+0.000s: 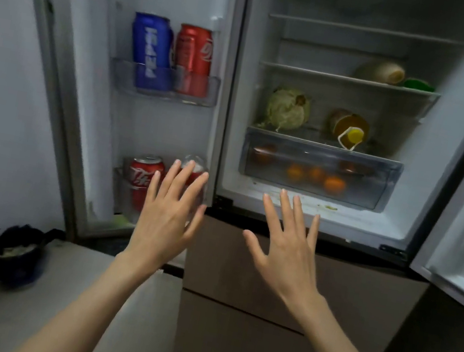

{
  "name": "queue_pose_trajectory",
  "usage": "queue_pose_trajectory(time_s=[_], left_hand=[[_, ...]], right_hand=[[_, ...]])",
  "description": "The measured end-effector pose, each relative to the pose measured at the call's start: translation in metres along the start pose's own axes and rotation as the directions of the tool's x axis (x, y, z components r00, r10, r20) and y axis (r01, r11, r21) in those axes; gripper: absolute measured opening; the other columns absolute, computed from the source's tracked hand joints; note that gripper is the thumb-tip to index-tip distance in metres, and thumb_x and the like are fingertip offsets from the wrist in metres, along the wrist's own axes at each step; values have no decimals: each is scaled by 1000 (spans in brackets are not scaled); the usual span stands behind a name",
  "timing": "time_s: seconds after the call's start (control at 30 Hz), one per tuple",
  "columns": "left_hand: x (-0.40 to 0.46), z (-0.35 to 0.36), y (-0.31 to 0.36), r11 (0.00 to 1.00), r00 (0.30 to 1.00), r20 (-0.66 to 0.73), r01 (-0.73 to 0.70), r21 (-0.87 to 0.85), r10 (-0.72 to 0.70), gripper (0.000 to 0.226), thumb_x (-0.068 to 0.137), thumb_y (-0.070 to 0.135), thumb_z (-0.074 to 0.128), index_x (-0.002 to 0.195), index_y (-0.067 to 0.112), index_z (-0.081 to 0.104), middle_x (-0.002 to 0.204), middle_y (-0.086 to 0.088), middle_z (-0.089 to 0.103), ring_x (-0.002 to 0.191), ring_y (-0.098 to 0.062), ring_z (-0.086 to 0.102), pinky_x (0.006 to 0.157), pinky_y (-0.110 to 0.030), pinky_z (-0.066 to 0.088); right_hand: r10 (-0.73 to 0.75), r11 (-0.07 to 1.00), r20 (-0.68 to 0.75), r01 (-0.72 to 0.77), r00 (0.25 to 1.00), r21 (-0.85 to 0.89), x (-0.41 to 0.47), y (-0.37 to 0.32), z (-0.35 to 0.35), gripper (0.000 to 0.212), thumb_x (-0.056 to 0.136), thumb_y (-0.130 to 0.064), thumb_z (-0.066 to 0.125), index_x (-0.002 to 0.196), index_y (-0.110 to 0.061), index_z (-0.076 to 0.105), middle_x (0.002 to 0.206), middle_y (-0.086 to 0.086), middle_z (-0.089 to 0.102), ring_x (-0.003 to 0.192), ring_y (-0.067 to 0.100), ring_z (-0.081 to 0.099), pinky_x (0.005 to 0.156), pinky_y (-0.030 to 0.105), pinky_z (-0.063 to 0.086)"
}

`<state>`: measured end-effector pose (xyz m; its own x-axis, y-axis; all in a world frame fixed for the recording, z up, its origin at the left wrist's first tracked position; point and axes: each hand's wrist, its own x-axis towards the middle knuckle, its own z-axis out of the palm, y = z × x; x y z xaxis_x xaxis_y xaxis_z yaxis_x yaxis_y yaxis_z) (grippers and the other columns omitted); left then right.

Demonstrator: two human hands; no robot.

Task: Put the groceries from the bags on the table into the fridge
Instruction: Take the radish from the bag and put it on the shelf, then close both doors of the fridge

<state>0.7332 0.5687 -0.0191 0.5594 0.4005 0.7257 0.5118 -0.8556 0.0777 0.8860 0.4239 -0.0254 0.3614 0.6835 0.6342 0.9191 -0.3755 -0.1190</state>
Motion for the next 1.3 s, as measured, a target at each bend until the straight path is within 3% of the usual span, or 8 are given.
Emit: queue_pose_trajectory(time_s=[0.23, 0.33, 0.47, 0.63, 0.9, 1.03, 1.2, 1.3], left_hand=[[-17, -40, -114, 984, 982, -64, 176, -24, -178, 57, 92, 33, 35, 145, 12, 27, 153, -14, 22, 142, -30, 16, 113, -50, 14], [-10, -42, -162, 962, 968, 25, 250, -112, -249, 62, 97, 32, 39, 149, 14, 10, 157, -9, 6, 145, -22, 4, 117, -44, 8], [10, -36, -202, 924, 956, 188, 272, -269, -227, 65, 98, 40, 31, 149, 18, -4, 157, 1, -9, 144, -13, -6, 118, -40, 3], [14, -31, -215, 841, 971, 184, 224, -492, -150, 57, 101, 31, 29, 147, 23, -4, 151, 14, -7, 142, -5, -3, 119, -39, 6], [2, -36, -211, 823, 986, 162, 117, -556, -31, 53, 92, 37, 21, 141, 29, 2, 148, 19, -1, 141, 1, -2, 116, -26, 4], [-6, -42, -189, 848, 989, 143, 56, -526, 23, 50, 93, 36, 20, 141, 32, 7, 149, 20, 4, 140, 5, -3, 117, -28, 3], [-13, -52, -147, 897, 983, 83, -111, -428, 162, 51, 93, 43, 16, 143, 29, 14, 151, 16, 11, 139, 8, -10, 115, -26, -8], [-12, -52, -113, 887, 966, 73, -195, -418, 247, 53, 93, 43, 16, 143, 26, 17, 152, 12, 14, 141, 2, -9, 118, -34, -4]], right_hand=[[-108, 990, 8, 107, 994, 97, 24, -119, 43, 70, 86, -57, 18, 148, -25, 18, 157, 5, 15, 143, 19, -1, 112, 48, -8], [-106, 985, 16, 103, 994, 136, 46, -170, 66, 72, 84, -57, 17, 148, -24, 18, 157, 4, 14, 144, 19, -1, 112, 46, -7], [-97, 986, 38, 90, 995, 141, 66, -217, 90, 73, 83, -55, 11, 149, -23, 13, 158, 1, 8, 143, 15, -8, 113, 44, -8], [-59, 989, 30, 54, 998, 140, 69, -227, 101, 71, 84, -49, 13, 148, -19, 15, 157, 1, 13, 144, 15, -2, 113, 42, -9], [-86, 964, -40, 93, 996, 249, 52, -228, 98, 60, 88, -32, 28, 144, -10, 29, 152, 4, 29, 142, 14, 17, 115, 45, 4], [-90, 948, -23, 92, 996, 305, 36, -210, 85, 61, 90, -35, 27, 146, -14, 22, 154, -1, 22, 142, 7, 12, 116, 33, 1], [-35, 926, -27, 43, 999, 374, 14, -185, 56, 57, 94, -31, 36, 146, -18, 19, 153, -1, 23, 139, 3, 14, 115, 26, 10], [47, 904, -17, -35, 999, 427, 2, -164, 38, 58, 95, -28, 40, 146, -21, 15, 154, -1, 21, 139, 4, 13, 113, 24, 14]])
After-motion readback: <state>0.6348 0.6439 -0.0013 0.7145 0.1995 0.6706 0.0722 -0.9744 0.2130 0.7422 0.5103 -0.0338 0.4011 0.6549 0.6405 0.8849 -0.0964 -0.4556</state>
